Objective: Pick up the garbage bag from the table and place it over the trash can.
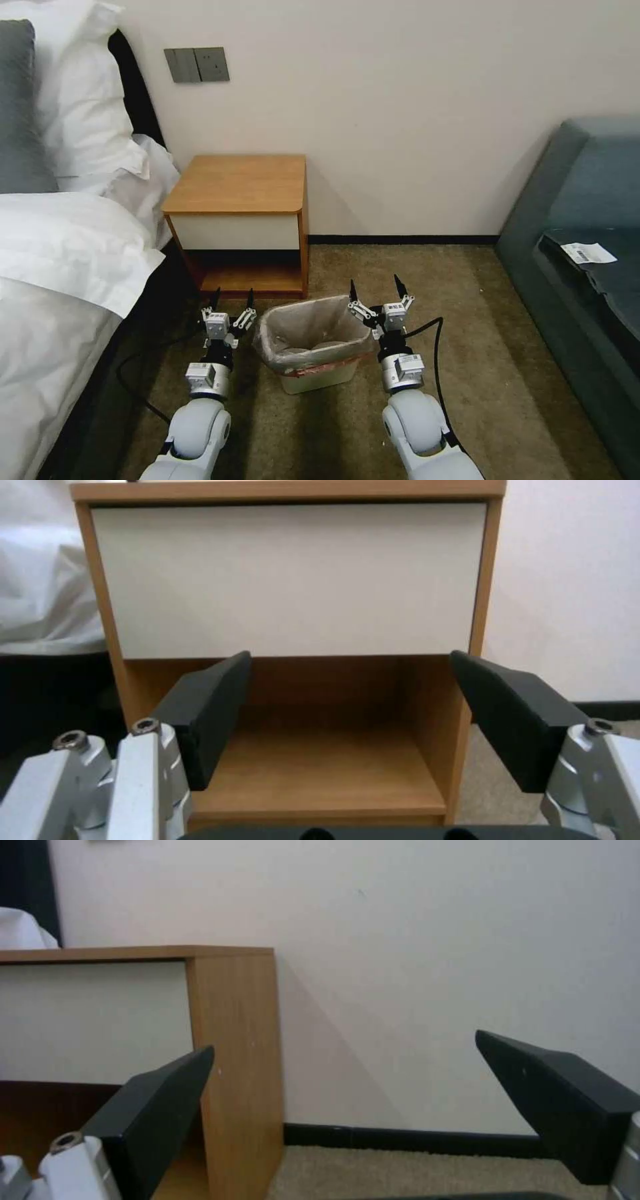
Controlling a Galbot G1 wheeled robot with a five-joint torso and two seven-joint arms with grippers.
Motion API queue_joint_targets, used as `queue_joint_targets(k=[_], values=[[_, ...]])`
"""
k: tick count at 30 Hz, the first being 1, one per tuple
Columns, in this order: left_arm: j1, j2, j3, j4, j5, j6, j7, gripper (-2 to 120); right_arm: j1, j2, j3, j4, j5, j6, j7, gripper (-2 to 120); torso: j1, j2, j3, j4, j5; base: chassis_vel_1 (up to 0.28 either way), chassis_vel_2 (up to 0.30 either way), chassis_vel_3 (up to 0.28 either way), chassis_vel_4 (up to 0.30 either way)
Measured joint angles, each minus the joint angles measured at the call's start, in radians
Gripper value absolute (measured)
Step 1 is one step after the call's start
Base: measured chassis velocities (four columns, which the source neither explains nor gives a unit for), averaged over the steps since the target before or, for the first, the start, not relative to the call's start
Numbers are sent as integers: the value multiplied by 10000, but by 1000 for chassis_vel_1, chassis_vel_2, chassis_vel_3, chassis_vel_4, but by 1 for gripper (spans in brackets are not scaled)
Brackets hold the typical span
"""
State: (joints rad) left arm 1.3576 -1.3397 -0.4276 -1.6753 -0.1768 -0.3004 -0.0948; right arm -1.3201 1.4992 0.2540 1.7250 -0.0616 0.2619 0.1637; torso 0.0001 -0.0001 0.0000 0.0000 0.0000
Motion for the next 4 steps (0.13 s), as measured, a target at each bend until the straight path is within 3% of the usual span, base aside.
queue_joint_targets(k=[4], values=[[0, 0, 1, -4, -5, 10, -6, 78, 3, -4, -2, 6, 5, -5, -3, 100, -1, 0, -1, 0, 0, 0, 0, 0, 0]])
